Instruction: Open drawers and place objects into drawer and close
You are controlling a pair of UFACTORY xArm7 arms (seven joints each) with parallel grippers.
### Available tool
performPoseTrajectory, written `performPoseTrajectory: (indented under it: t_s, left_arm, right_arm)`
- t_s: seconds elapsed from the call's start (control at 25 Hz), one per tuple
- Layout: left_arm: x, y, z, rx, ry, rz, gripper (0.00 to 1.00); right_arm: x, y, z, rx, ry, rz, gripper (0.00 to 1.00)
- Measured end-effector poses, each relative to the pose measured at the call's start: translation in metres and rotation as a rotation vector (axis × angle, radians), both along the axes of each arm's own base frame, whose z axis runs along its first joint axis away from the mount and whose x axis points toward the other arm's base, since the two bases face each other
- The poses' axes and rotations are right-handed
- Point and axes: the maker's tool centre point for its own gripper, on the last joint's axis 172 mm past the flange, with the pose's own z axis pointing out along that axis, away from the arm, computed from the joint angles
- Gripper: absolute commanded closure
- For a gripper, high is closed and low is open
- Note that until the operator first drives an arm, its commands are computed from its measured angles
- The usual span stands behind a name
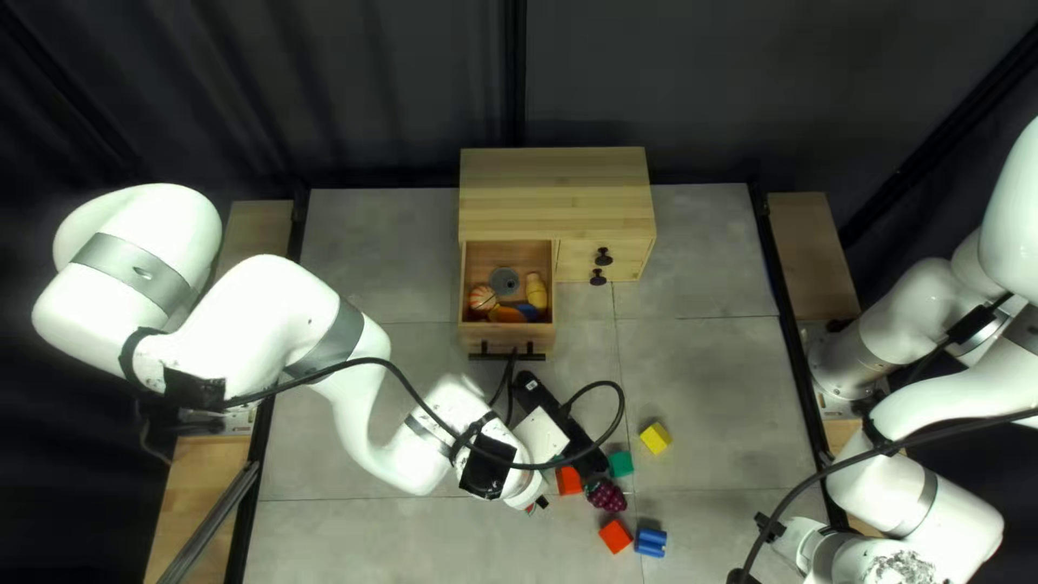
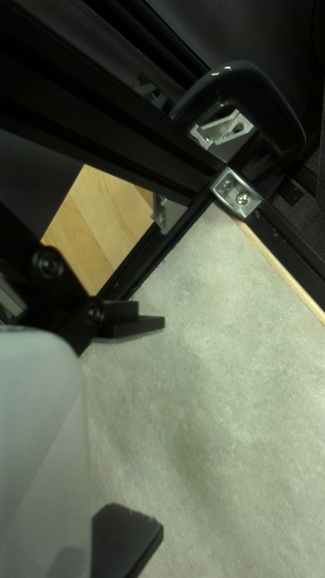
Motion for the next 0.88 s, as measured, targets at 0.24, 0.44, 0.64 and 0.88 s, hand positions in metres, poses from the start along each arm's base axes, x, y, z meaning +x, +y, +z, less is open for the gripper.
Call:
performPoseTrajectory:
  t_s: [0.24,0.44,0.64,0.88]
  left_arm:
    - [0.002,0.005,0.026,0.031,-0.016,-0.014,0.0]
    - [0.005,-0.001,0.029,0.052,-0.016,-0.108,0.0]
    - [0.002,-0.015,0.025,0.084,0.003,-0.395,0.0]
    - [-0.009,-0.001,0.02,0.134,0.065,-0.756,0.0]
  right_arm:
    - [0.0,0.0,0.0,0.0,0.0,0.0,0.0]
    - [0.0,0.0,0.0,0.0,0.0,0.0,0.0]
    - [0.0,0.0,0.0,0.0,0.0,0.0,0.0]
    - [0.0,0.0,0.0,0.0,0.0,0.0,0.0]
